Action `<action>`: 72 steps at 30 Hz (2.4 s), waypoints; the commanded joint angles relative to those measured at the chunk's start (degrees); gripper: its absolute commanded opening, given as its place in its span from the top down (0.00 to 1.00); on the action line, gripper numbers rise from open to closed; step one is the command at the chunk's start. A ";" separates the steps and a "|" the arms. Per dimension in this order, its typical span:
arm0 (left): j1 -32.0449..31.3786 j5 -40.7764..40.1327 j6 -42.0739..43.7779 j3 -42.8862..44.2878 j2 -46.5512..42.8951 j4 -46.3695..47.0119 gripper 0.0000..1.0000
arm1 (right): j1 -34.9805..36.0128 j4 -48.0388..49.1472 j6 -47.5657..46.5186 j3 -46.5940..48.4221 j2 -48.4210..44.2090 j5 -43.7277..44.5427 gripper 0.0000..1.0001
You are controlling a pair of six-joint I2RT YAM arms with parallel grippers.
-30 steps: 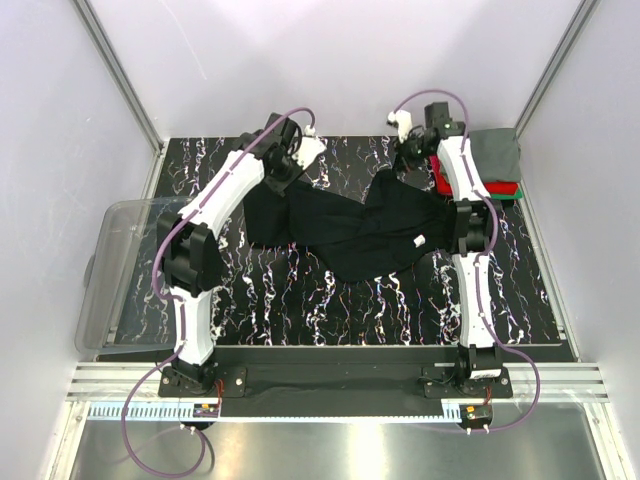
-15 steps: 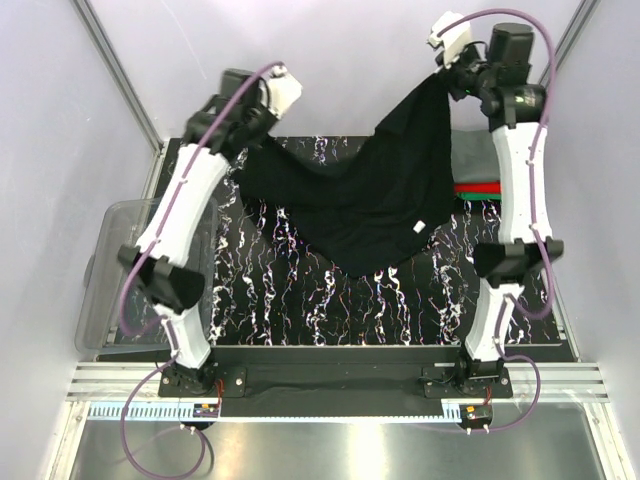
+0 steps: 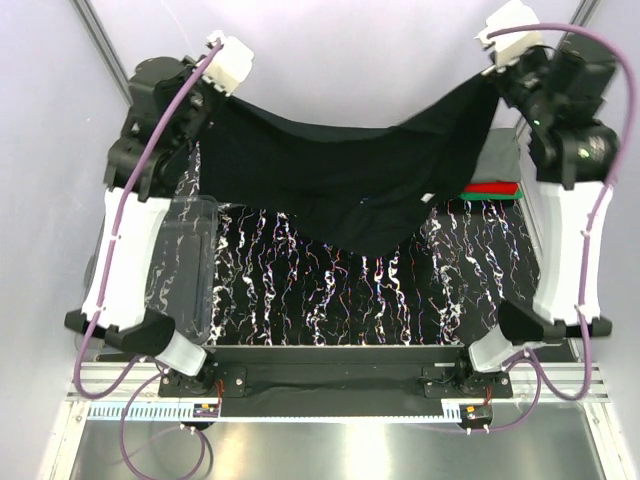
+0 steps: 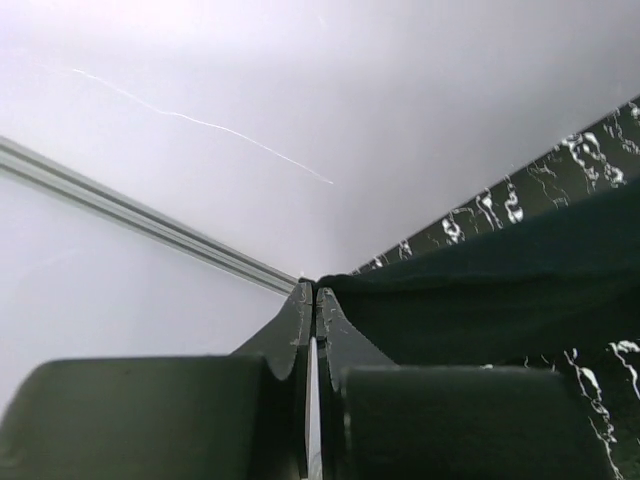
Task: Fold and stack the t-shirts
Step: Flatten the tshirt out
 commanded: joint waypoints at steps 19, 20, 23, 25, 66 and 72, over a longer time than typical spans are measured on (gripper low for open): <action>-4.03 4.18 5.53 -3.78 -17.51 2.52 1.00 | 0.15 13.73 -1.87 8.81 -14.27 10.16 1.00; -4.03 4.35 6.05 -3.96 -18.04 2.52 1.00 | 0.15 14.26 -1.78 9.27 -14.27 9.99 1.00; -4.03 5.14 6.23 -3.35 -19.71 2.61 1.00 | 0.15 16.02 -1.78 11.02 -15.15 10.25 1.00; -4.03 6.28 5.01 -2.38 -21.02 2.52 1.00 | 0.06 16.20 -2.74 12.52 -16.46 10.16 1.00; -0.17 2.86 11.16 -35.93 -23.60 4.01 1.00 | 0.15 36.23 -29.19 -45.90 -27.55 -0.99 1.00; 4.40 5.93 7.47 -39.29 -6.93 7.78 1.00 | 0.15 43.96 -28.85 -54.01 -13.68 -3.55 1.00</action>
